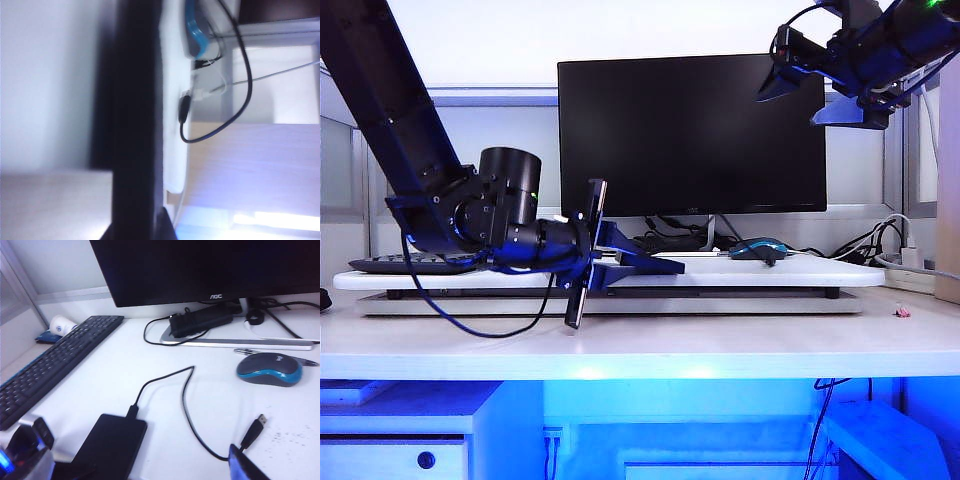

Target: Unplug the data cable of the portable hard drive.

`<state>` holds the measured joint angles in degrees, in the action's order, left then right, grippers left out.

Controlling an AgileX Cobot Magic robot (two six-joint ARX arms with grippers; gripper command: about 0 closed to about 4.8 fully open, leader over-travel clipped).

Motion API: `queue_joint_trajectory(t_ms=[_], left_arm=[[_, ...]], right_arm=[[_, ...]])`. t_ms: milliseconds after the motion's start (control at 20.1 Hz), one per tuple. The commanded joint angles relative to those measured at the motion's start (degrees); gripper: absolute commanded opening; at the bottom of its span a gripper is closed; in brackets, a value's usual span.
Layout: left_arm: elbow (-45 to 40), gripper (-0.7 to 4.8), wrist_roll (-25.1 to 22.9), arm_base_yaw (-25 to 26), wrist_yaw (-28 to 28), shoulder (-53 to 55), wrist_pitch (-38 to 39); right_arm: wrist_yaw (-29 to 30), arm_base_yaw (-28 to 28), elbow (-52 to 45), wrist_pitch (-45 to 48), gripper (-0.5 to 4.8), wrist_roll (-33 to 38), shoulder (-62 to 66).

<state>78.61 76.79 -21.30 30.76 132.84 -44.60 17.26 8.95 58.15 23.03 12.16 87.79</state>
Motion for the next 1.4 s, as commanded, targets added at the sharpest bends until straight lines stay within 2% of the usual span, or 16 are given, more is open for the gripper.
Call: queue_joint_trajectory(t_ms=[50, 199, 299, 598, 797, 947, 1146, 1295, 1395], left_arm=[[-0.1, -0.05, 0.1, 0.1, 0.3, 0.2, 1.0], [-0.1, -0.05, 1.1, -0.2, 9.4, 0.0, -8.3], [-0.1, -0.05, 3.2, -0.8, 11.9, -0.3, -12.7], [0.2, -0.05, 3.5, -1.9, 19.9, -3.9, -17.5], [0.2, -0.05, 3.6, -1.9, 21.6, -6.1, -20.4], [0.5, -0.05, 4.3, -2.3, 23.7, -6.1, -21.5], [0.5, -0.05, 4.5, -3.0, 24.5, -6.2, -22.4], [0.6, -0.05, 4.7, -2.9, 24.5, -6.2, -22.5], [0.6, -0.05, 4.8, -3.0, 24.6, -6.2, -23.2]], right_arm=[[2.1, 0.0, 0.3, 0.5, 4.79, -0.2, -0.2], [6.1, 0.0, 0.6, 1.2, 4.79, -0.2, -0.1], [7.6, 0.0, 1.7, 1.2, 4.79, -0.2, 0.5], [12.6, 0.0, 6.9, 0.4, 4.74, 3.2, 5.4], [13.5, -0.2, 7.2, 1.1, 4.74, 3.3, 6.2], [13.5, -0.2, 7.3, 4.8, 4.71, 6.1, 6.8], [14.8, -0.3, 10.8, 5.0, 4.71, 9.1, 10.3], [14.9, -0.3, 10.8, 5.0, 4.29, 9.1, 10.8], [14.9, -0.2, 10.8, 5.2, 4.25, 9.1, 11.2]])
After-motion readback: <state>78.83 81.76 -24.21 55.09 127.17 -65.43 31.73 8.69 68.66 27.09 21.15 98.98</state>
